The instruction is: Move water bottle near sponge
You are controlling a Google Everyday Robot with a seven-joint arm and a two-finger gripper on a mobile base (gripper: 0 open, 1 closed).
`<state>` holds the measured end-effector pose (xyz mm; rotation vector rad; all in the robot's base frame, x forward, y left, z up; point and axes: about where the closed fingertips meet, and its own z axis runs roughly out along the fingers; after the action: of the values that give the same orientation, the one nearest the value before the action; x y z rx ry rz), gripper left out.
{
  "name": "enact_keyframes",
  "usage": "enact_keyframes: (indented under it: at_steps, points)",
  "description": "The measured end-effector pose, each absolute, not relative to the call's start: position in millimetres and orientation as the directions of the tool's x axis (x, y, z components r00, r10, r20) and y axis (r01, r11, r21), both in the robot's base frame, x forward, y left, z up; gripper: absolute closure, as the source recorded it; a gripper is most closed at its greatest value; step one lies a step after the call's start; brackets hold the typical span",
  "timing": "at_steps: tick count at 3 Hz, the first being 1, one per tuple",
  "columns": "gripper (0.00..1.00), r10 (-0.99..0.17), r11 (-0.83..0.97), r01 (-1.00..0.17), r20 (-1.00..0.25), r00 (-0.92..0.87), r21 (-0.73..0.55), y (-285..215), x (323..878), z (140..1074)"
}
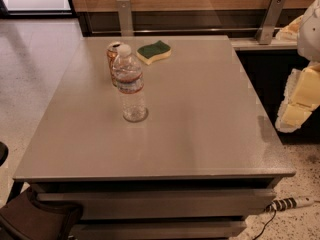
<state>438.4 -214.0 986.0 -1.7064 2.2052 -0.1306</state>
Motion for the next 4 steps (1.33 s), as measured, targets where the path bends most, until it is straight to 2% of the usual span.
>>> enact_keyframes:
  at_steps: [1, 3, 4]
  points:
    - [0.00, -0.948, 0.276, -0.916, -0.242, -0.208, -0.292, -212, 441, 987]
    - [0.00, -0.846, 0.303, -0.902, -0.523, -0.106, -0.308, -198, 486, 951]
    - [0.00, -0.705, 0.300, -0.908, -0.709, -0.004, -0.292, -171, 518, 923]
